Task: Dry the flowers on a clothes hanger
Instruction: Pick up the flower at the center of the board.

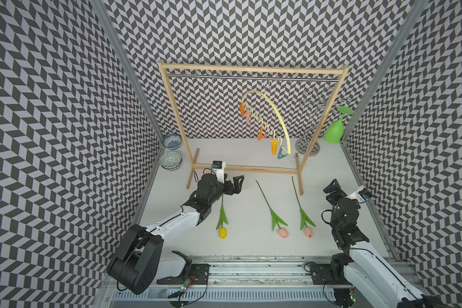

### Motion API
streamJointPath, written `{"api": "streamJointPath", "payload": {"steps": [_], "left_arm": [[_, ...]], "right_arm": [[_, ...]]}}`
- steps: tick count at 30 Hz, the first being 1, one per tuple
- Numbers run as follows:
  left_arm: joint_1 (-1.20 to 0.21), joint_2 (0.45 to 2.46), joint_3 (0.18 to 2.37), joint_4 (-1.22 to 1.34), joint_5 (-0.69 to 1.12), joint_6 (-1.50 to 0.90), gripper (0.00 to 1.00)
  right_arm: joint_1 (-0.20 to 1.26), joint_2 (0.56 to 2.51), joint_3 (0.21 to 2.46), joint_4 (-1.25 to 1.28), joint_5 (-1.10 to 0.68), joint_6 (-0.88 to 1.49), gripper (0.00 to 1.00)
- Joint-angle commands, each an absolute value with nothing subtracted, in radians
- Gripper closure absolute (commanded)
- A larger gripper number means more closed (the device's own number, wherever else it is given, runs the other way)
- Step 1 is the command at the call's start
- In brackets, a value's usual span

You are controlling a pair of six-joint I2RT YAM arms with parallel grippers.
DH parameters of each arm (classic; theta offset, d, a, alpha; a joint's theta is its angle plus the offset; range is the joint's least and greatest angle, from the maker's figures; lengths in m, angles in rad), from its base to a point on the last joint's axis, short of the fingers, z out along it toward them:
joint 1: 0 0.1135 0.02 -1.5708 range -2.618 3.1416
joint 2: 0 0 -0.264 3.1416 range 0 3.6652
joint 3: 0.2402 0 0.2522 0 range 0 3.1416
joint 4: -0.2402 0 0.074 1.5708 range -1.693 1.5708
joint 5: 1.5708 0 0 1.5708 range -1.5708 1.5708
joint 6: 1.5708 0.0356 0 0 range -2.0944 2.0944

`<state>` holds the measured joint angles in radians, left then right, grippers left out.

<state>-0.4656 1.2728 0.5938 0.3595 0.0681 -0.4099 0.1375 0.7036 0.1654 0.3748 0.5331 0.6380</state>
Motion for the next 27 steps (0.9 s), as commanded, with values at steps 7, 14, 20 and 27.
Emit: {"api": "streamJointPath", "payload": {"steps": [7,14,20,27], "left_arm": [[-0.402,1.080,0.458,0.297,-0.182,-0.725,0.00],[-0.358,1.061,0.336,0.330,-0.366,-0.948,0.00],[-0.354,1.107,0.323,0.518,-0.115,-0.830,0.01],[-0.355,1.138,0.321,0.580,-0.017,-0.824,0.07]], "right_arm": [[0.136,0.777,0.266,0.409,0.102,0.499,0.03],[0.149,1.183,0.402,0.319,-0.193,0.414,0.26],[0.218,1.351,0.494,0.234,-0.135,0.378,0.45],[0.267,1.383,0.578,0.060,0.022,0.342,0.59]]}}
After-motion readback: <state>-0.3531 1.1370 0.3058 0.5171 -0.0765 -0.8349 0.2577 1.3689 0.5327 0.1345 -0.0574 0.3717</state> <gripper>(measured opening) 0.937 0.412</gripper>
